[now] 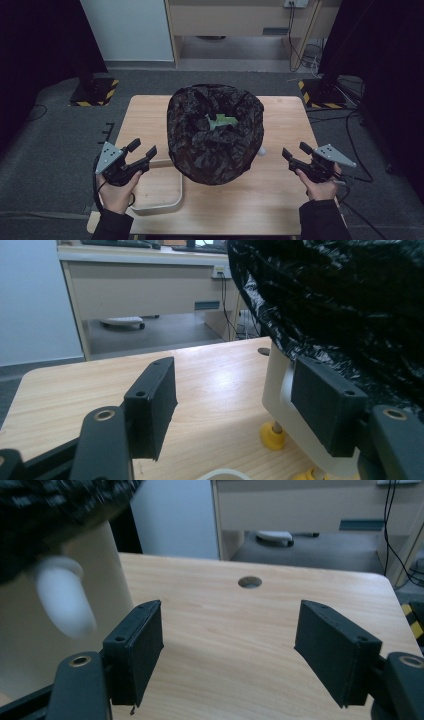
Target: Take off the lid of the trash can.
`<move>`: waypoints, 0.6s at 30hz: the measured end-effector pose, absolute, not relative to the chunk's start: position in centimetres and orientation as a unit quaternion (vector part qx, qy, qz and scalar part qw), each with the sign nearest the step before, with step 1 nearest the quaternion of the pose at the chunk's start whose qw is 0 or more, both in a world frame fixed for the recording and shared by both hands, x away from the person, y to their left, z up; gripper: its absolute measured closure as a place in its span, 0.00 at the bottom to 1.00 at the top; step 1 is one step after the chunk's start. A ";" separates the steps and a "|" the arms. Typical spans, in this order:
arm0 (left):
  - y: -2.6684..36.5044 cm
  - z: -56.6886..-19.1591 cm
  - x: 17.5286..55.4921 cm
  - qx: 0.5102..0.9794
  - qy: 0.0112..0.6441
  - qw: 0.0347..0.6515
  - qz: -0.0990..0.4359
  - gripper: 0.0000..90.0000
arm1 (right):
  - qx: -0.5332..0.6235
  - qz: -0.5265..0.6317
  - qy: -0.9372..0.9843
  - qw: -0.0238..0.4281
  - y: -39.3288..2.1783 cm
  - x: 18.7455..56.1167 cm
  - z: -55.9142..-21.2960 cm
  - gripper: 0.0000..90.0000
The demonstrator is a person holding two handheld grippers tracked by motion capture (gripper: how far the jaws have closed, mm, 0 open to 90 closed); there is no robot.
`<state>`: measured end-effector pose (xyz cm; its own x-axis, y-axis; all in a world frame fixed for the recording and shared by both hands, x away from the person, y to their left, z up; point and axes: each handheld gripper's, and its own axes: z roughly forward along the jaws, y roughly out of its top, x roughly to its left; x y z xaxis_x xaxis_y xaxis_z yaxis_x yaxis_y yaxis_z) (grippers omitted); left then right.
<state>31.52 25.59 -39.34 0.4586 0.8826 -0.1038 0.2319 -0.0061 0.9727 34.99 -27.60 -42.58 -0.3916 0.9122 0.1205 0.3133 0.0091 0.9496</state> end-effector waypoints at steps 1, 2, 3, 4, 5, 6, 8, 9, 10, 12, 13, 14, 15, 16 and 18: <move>25.5 -39.3 31.5 0.644 0.431 0.562 0.291 0.38 | 0.469 0.527 0.648 0.287 -27.6 34.9 -42.4 0.30; 25.5 -39.2 31.5 0.644 0.429 0.562 0.292 0.38 | 0.467 0.530 0.647 0.285 -27.5 34.9 -42.2 0.30; 25.4 -39.1 31.5 0.646 0.427 0.562 0.292 0.38 | 0.468 0.532 0.646 0.284 -27.4 34.8 -42.0 0.30; 25.3 -39.0 31.5 0.647 0.425 0.562 0.291 0.38 | 0.464 0.534 0.646 0.286 -27.3 34.8 -41.8 0.30; 25.3 -38.9 31.5 0.646 0.425 0.564 0.290 0.38 | 0.462 0.533 0.647 0.288 -27.2 34.8 -41.6 0.30; 25.2 -38.8 31.5 0.647 0.422 0.564 0.291 0.38 | 0.459 0.533 0.649 0.292 -27.2 34.8 -41.5 0.30; 25.2 -38.6 31.5 0.645 0.421 0.568 0.291 0.37 | 0.458 0.533 0.649 0.292 -27.0 34.7 -41.2 0.30; 25.2 -38.5 31.4 0.645 0.420 0.568 0.293 0.37 | 0.457 0.534 0.648 0.292 -27.0 34.7 -41.1 0.30; 25.2 -38.4 31.4 0.644 0.420 0.568 0.293 0.37 | 0.455 0.535 0.649 0.293 -27.0 34.7 -41.0 0.30; 25.2 -38.3 31.4 0.643 0.420 0.569 0.294 0.37 | 0.455 0.534 0.649 0.295 -27.0 34.7 -40.8 0.30; 25.2 -38.3 31.4 0.642 0.421 0.569 0.295 0.37 | 0.456 0.533 0.649 0.294 -27.0 34.7 -40.8 0.30; 25.2 -38.2 31.4 0.641 0.421 0.570 0.295 0.37 | 0.454 0.533 0.649 0.296 -27.0 34.7 -40.7 0.30; 25.2 -38.2 31.4 0.641 0.420 0.571 0.294 0.37 | 0.454 0.536 0.646 0.298 -27.0 34.7 -40.6 0.30; 25.3 -38.1 31.4 0.642 0.418 0.571 0.295 0.37 | 0.452 0.535 0.648 0.299 -27.0 34.7 -40.5 0.30; 25.2 -37.9 31.5 0.638 0.419 0.576 0.293 0.37 | 0.453 0.538 0.646 0.298 -27.0 34.6 -40.3 0.30</move>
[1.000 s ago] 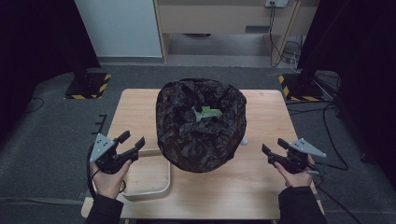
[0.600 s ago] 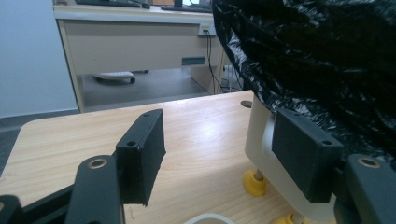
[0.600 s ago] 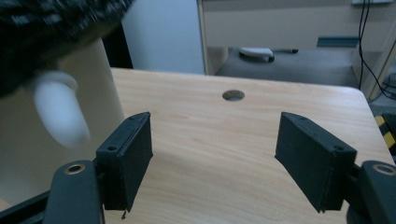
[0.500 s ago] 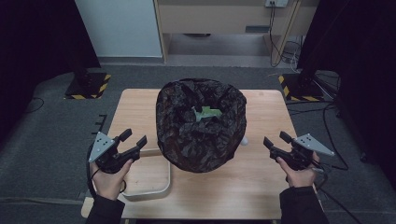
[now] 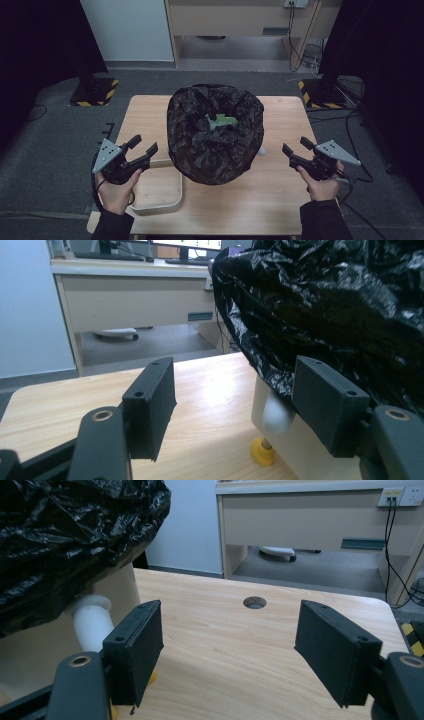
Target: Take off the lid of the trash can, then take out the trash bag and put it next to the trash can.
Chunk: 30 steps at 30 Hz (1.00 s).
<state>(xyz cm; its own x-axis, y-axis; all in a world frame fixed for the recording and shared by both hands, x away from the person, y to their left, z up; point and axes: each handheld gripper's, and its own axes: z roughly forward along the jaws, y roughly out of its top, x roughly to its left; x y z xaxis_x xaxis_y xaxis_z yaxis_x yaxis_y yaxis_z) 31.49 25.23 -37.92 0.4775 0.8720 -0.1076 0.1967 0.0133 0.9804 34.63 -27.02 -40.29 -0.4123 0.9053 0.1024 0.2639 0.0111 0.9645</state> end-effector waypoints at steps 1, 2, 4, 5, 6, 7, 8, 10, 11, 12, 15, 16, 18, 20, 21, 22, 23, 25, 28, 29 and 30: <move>25.3 -37.8 31.5 0.639 0.417 0.575 0.294 0.37 | 0.452 0.537 0.647 0.298 -27.0 34.6 -40.2 0.30; 25.3 -37.7 31.6 0.638 0.418 0.576 0.294 0.37 | 0.451 0.538 0.647 0.298 -27.0 34.6 -40.2 0.30; 25.4 -37.3 31.5 0.634 0.416 0.581 0.297 0.37 | 0.450 0.538 0.647 0.299 -26.9 34.6 -40.0 0.30; 25.4 -37.0 31.5 0.632 0.414 0.584 0.297 0.37 | 0.449 0.539 0.647 0.300 -26.8 34.6 -40.0 0.30; 25.3 -36.8 31.5 0.628 0.413 0.588 0.299 0.37 | 0.449 0.539 0.647 0.298 -26.8 34.6 -39.8 0.30; 25.3 -36.6 31.5 0.630 0.409 0.588 0.299 0.37 | 0.449 0.541 0.645 0.298 -26.8 34.6 -39.7 0.30; 25.2 -36.4 31.6 0.627 0.408 0.592 0.299 0.37 | 0.449 0.542 0.645 0.298 -26.7 34.5 -39.6 0.30; 25.1 -36.0 31.6 0.626 0.405 0.595 0.300 0.37 | 0.448 0.543 0.643 0.300 -26.6 34.5 -39.4 0.30; 25.0 -35.9 31.7 0.625 0.403 0.597 0.300 0.37 | 0.446 0.545 0.643 0.302 -26.6 34.6 -39.2 0.30; 24.8 -35.8 31.8 0.624 0.402 0.600 0.300 0.37 | 0.446 0.547 0.641 0.300 -26.5 34.5 -39.0 0.30; 24.4 -35.5 32.1 0.625 0.398 0.602 0.299 0.37 | 0.442 0.554 0.639 0.300 -26.3 34.6 -38.5 0.30; 24.3 -35.4 32.2 0.624 0.397 0.603 0.298 0.38 | 0.441 0.555 0.639 0.299 -26.2 34.6 -38.4 0.30; 24.1 -35.2 32.4 0.625 0.395 0.605 0.297 0.38 | 0.438 0.555 0.641 0.299 -25.9 34.8 -38.2 0.31; 24.0 -35.0 32.5 0.624 0.392 0.606 0.299 0.38 | 0.437 0.555 0.640 0.302 -25.7 34.9 -37.8 0.33; 23.9 -34.9 32.6 0.623 0.392 0.608 0.298 0.38 | 0.435 0.556 0.642 0.299 -25.6 35.0 -37.7 0.33; 23.8 -34.7 32.6 0.622 0.392 0.609 0.298 0.38 | 0.435 0.559 0.642 0.294 -25.5 35.0 -37.5 0.33; 23.7 -34.6 32.7 0.622 0.390 0.610 0.298 0.38 | 0.433 0.558 0.642 0.298 -25.4 35.0 -37.3 0.33; 23.6 -34.3 32.9 0.623 0.380 0.615 0.298 0.38 | 0.429 0.559 0.642 0.301 -25.3 35.1 -36.9 0.33; 23.3 -33.4 33.2 0.623 0.373 0.616 0.304 0.38 | 0.425 0.566 0.639 0.301 -25.1 35.3 -36.2 0.33; 23.2 -33.2 33.2 0.622 0.372 0.618 0.304 0.39 | 0.423 0.567 0.639 0.303 -25.1 35.3 -35.9 0.33; 23.1 -32.9 33.2 0.621 0.370 0.620 0.306 0.39 | 0.423 0.569 0.637 0.302 -25.0 35.4 -35.7 0.33</move>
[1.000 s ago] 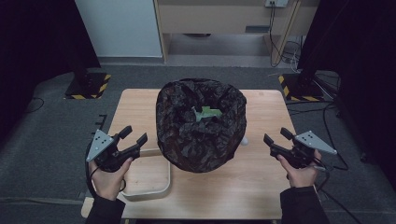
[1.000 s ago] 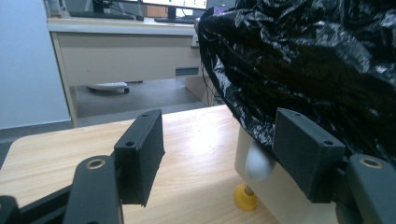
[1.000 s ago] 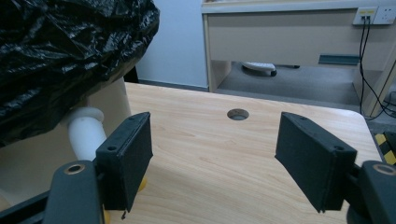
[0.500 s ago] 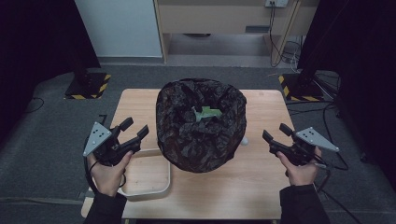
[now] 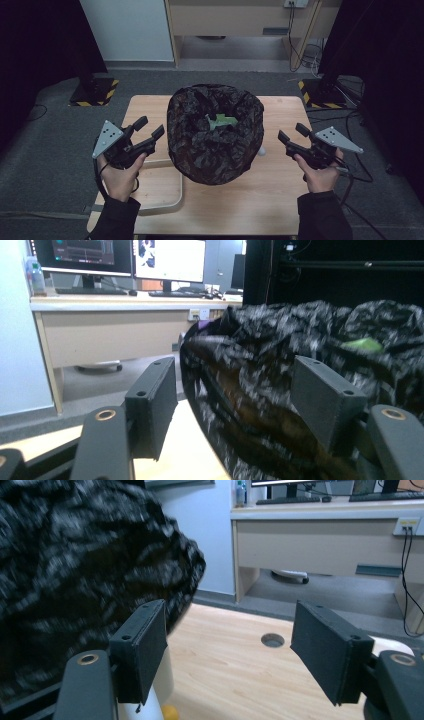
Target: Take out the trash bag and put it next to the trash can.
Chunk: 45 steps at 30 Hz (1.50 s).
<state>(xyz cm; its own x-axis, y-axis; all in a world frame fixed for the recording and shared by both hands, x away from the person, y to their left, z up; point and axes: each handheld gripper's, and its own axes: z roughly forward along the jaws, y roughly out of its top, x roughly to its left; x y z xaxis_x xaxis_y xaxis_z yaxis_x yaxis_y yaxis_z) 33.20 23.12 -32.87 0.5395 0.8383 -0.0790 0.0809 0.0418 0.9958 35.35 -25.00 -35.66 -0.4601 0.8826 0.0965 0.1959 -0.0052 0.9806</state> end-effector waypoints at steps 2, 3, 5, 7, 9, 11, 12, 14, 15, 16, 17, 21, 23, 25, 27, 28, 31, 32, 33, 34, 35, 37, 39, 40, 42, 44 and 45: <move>22.9 -32.4 33.2 0.622 0.365 0.621 0.307 0.39 | 0.421 0.571 0.638 0.299 -24.8 35.4 -35.2 0.34; 22.8 -32.0 33.3 0.622 0.362 0.622 0.309 0.39 | 0.418 0.572 0.638 0.301 -24.7 35.5 -34.9 0.34; 22.6 -31.5 33.4 0.622 0.358 0.623 0.310 0.39 | 0.416 0.574 0.638 0.302 -24.4 35.5 -34.4 0.34; 22.3 -31.2 33.4 0.622 0.355 0.625 0.310 0.40 | 0.412 0.578 0.636 0.303 -24.2 35.5 -33.9 0.35; 22.0 -30.8 33.6 0.623 0.351 0.627 0.309 0.40 | 0.408 0.583 0.635 0.300 -23.8 35.6 -33.4 0.35; 21.5 -30.6 33.7 0.626 0.347 0.627 0.307 0.40 | 0.403 0.586 0.636 0.300 -23.5 35.6 -32.9 0.35; 21.3 -30.5 33.8 0.627 0.346 0.627 0.306 0.40 | 0.402 0.589 0.635 0.298 -23.2 35.6 -32.6 0.35; 20.8 -30.4 34.1 0.629 0.344 0.628 0.302 0.40 | 0.397 0.592 0.635 0.297 -22.8 35.7 -32.1 0.35; 20.5 -30.3 34.3 0.632 0.342 0.627 0.302 0.40 | 0.395 0.594 0.635 0.297 -22.5 35.7 -31.9 0.35; 20.3 -30.3 34.4 0.633 0.342 0.627 0.300 0.40 | 0.391 0.595 0.636 0.298 -22.3 35.8 -31.6 0.35; 20.1 -30.3 34.5 0.633 0.342 0.628 0.298 0.40 | 0.389 0.597 0.636 0.297 -22.0 35.8 -31.4 0.34; 19.2 -30.2 35.0 0.638 0.340 0.627 0.292 0.40 | 0.379 0.601 0.640 0.292 -21.1 36.0 -30.6 0.33; 19.0 -30.2 35.2 0.638 0.340 0.628 0.288 0.40 | 0.377 0.603 0.640 0.291 -20.8 36.0 -30.4 0.33; 18.3 -30.1 35.5 0.643 0.337 0.626 0.283 0.40 | 0.371 0.608 0.642 0.283 -20.0 36.2 -30.0 0.33; 18.0 -30.1 35.6 0.647 0.336 0.623 0.283 0.40 | 0.369 0.606 0.646 0.281 -19.5 36.3 -29.9 0.32; 17.8 -30.1 35.7 0.648 0.337 0.622 0.282 0.40 | 0.368 0.605 0.648 0.280 -19.3 36.3 -29.8 0.32; 17.5 -30.1 35.9 0.650 0.337 0.621 0.280 0.40 | 0.365 0.605 0.650 0.278 -18.9 36.5 -29.7 0.33; 17.2 -30.1 36.0 0.652 0.337 0.619 0.279 0.41 | 0.363 0.607 0.651 0.275 -18.6 36.6 -29.6 0.33; 17.2 -30.1 36.0 0.652 0.337 0.619 0.279 0.41 | 0.363 0.606 0.653 0.273 -18.4 36.6 -29.5 0.33; 16.9 -30.1 36.2 0.657 0.336 0.615 0.277 0.41 | 0.362 0.605 0.655 0.272 -18.3 36.7 -29.5 0.33; 16.8 -30.2 36.3 0.658 0.336 0.614 0.277 0.41 | 0.361 0.603 0.658 0.272 -18.1 36.8 -29.5 0.33; 16.7 -30.2 36.4 0.660 0.338 0.612 0.275 0.41 | 0.360 0.600 0.662 0.270 -17.8 36.9 -29.6 0.33; 16.5 -30.4 36.6 0.663 0.341 0.608 0.273 0.42 | 0.360 0.599 0.663 0.267 -17.7 36.9 -29.7 0.33; 16.4 -30.5 36.7 0.667 0.343 0.603 0.272 0.43 | 0.360 0.597 0.666 0.266 -17.4 37.0 -29.8 0.34; 16.3 -30.6 36.8 0.669 0.344 0.600 0.272 0.45 | 0.360 0.594 0.669 0.265 -17.3 37.1 -29.9 0.37; 16.2 -30.7 36.9 0.671 0.345 0.599 0.270 0.49 | 0.358 0.590 0.674 0.263 -17.2 37.3 -30.0 0.43; 16.2 -30.7 37.0 0.672 0.345 0.597 0.271 0.50 | 0.357 0.589 0.676 0.262 -17.1 37.3 -30.0 0.47</move>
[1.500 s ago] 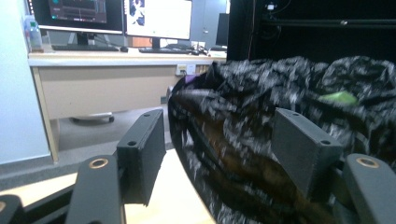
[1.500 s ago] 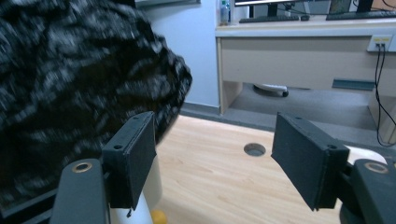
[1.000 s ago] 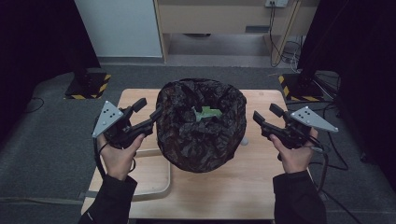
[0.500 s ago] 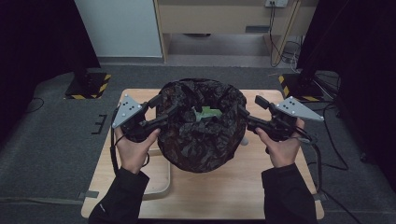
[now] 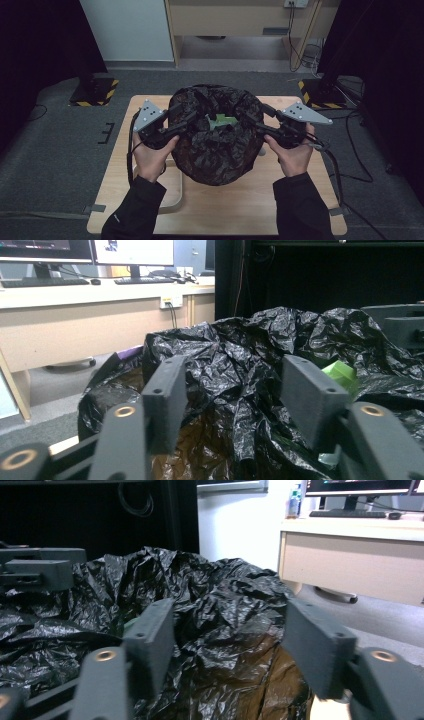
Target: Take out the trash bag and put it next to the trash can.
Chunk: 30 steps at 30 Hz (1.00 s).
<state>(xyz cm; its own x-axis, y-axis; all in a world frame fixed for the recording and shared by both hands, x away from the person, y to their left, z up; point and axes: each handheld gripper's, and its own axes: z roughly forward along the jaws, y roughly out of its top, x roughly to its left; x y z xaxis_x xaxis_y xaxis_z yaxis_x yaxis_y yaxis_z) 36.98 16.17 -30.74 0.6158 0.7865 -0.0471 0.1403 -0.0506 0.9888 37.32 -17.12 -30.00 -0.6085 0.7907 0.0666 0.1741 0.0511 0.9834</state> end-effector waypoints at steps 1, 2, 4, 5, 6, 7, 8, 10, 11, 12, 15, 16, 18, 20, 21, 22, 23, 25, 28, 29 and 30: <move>16.1 -30.8 37.0 0.674 0.345 0.595 0.270 0.53 | 0.355 0.588 0.679 0.260 -17.1 37.4 -30.0 0.51; 16.1 -30.8 37.0 0.674 0.345 0.595 0.270 0.54 | 0.354 0.586 0.682 0.258 -17.0 37.4 -30.1 0.53; 16.1 -31.0 37.1 0.676 0.344 0.592 0.273 0.58 | 0.352 0.586 0.685 0.253 -16.9 37.5 -30.1 0.59; 16.1 -31.0 37.1 0.676 0.343 0.592 0.273 0.60 | 0.351 0.587 0.686 0.249 -16.9 37.5 -30.1 0.61; 16.1 -31.0 37.1 0.676 0.343 0.592 0.273 0.62 | 0.348 0.587 0.687 0.251 -16.9 37.5 -30.1 0.64; 16.1 -31.1 37.1 0.676 0.343 0.593 0.271 0.63 | 0.345 0.587 0.689 0.250 -16.9 37.5 -30.1 0.66; 16.1 -31.1 37.1 0.676 0.343 0.593 0.271 0.65 | 0.343 0.586 0.691 0.249 -16.8 37.6 -30.1 0.69; 16.1 -31.1 37.0 0.676 0.341 0.594 0.271 0.66 | 0.337 0.586 0.692 0.254 -16.7 37.5 -30.0 0.76; 16.1 -31.1 37.0 0.675 0.342 0.594 0.273 0.67 | 0.336 0.584 0.694 0.254 -16.6 37.6 -30.0 0.78; 16.1 -31.1 37.0 0.675 0.343 0.593 0.274 0.67 | 0.335 0.585 0.694 0.253 -16.5 37.6 -30.0 0.79; 16.0 -31.1 36.9 0.673 0.346 0.591 0.279 0.68 | 0.339 0.586 0.691 0.255 -16.5 37.7 -30.0 0.83; 16.0 -31.1 36.9 0.673 0.348 0.590 0.280 0.69 | 0.339 0.585 0.690 0.259 -16.5 37.6 -30.0 0.86; 15.9 -31.1 36.8 0.672 0.351 0.587 0.283 0.69 | 0.340 0.584 0.688 0.266 -16.6 37.5 -29.9 0.91; 15.7 -31.0 36.6 0.672 0.350 0.586 0.289 0.70 | 0.341 0.582 0.686 0.273 -16.6 37.4 -29.9 0.96; 15.6 -31.0 36.5 0.671 0.350 0.586 0.290 0.70 | 0.341 0.581 0.686 0.276 -16.6 37.4 -29.9 0.97; 15.6 -31.0 36.5 0.671 0.350 0.586 0.290 0.70 | 0.342 0.581 0.685 0.276 -16.6 37.4 -29.9 0.98; 15.6 -30.9 36.4 0.670 0.350 0.586 0.292 0.70 | 0.342 0.581 0.684 0.276 -16.6 37.4 -29.8 0.99; 15.9 -30.7 36.3 0.666 0.350 0.588 0.295 0.78 | 0.342 0.581 0.680 0.286 -16.6 37.3 -29.8 1.00; 16.1 -30.7 36.3 0.669 0.348 0.586 0.297 0.84 | 0.344 0.584 0.676 0.288 -16.6 37.2 -29.8 1.00; 16.2 -30.7 36.3 0.668 0.349 0.587 0.295 0.84 | 0.344 0.586 0.676 0.286 -16.6 37.2 -29.8 1.00; 16.2 -30.7 36.3 0.668 0.349 0.586 0.298 0.86 | 0.343 0.589 0.676 0.282 -16.6 37.2 -29.7 1.00</move>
